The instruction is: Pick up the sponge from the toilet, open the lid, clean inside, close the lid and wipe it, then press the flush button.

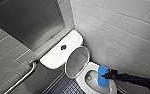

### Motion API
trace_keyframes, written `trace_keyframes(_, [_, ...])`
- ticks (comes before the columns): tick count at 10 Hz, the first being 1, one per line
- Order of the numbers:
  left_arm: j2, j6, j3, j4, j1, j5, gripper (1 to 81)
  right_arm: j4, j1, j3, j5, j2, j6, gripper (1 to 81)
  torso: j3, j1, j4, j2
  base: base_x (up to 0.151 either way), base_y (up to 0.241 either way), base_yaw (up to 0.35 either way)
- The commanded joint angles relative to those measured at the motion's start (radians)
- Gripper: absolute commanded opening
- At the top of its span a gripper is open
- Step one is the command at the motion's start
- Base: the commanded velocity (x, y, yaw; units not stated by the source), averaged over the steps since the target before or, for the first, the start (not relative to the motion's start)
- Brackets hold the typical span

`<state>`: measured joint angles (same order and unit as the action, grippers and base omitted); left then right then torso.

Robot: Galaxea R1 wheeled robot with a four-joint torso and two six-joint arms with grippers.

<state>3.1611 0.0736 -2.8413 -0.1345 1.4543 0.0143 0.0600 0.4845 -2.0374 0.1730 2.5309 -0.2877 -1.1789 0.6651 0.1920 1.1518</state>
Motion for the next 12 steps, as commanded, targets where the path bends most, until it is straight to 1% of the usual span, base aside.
trace_keyframes(1, [-0.005, 0.0, -0.001, -0.001, 0.045, 0.098, 81.1, -0.04, 0.016, 0.077, -0.05, -0.065, -0.044, 1.0, 0.0, 0.0, 0.0, 0.0, 0.0, 0.0, 0.0])
trace_keyframes(3, [-0.005, 0.002, -0.001, -0.001, 0.045, 0.098, 81.1, -0.042, 0.056, 0.105, -0.081, -0.105, -0.057, 1.0, 0.0, 0.0, 0.0, 0.0, 0.0, 0.0, 0.0])
trace_keyframes(4, [-0.002, 0.002, 0.0, -0.001, 0.045, 0.098, 81.1, -0.04, 0.067, 0.144, -0.101, -0.145, -0.073, 1.0, 0.0, 0.0, 0.0, 0.0, 0.0, 0.0, 0.0])
trace_keyframes(6, [-0.002, 0.002, 0.008, -0.002, 0.045, 0.098, 81.1, -0.043, 0.09, 0.23, -0.131, -0.229, -0.077, 1.0, 0.0, 0.0, 0.0, 0.0, 0.0, 0.0, 0.0])
trace_keyframes(8, [-0.001, 0.002, 0.01, -0.002, 0.044, 0.096, 81.1, -0.06, 0.144, 0.305, -0.187, -0.303, -0.077, 1.0, 0.0, 0.0, 0.0, 0.0, 0.0, 0.0, 0.0])
trace_keyframes(9, [-0.001, 0.003, 0.013, -0.002, 0.044, 0.096, 81.1, -0.075, 0.188, 0.345, -0.228, -0.338, -0.076, 1.0, 0.0, 0.0, 0.0, 0.0, 0.0, 0.0, 0.0])
trace_keyframes(10, [-0.001, 0.003, 0.013, -0.002, 0.044, 0.096, 81.1, -0.081, 0.227, 0.353, -0.272, -0.352, -0.076, 1.0, 0.0, 0.0, 0.0, 0.0, 0.0, 0.0, 0.0])
trace_keyframes(11, [0.001, 0.002, 0.013, -0.002, 0.042, 0.095, 81.1, -0.088, 0.274, 0.364, -0.291, -0.361, -0.076, 1.0, 0.0, 0.0, 0.0, 0.0, 0.0, 0.0, 0.0])
trace_keyframes(12, [0.001, 0.003, 0.016, -0.008, 0.042, 0.095, 81.1, -0.088, 0.322, 0.393, -0.339, -0.375, -0.076, 1.0, 0.0, 0.0, 0.0, 0.0, 0.0, 0.0, 0.0])
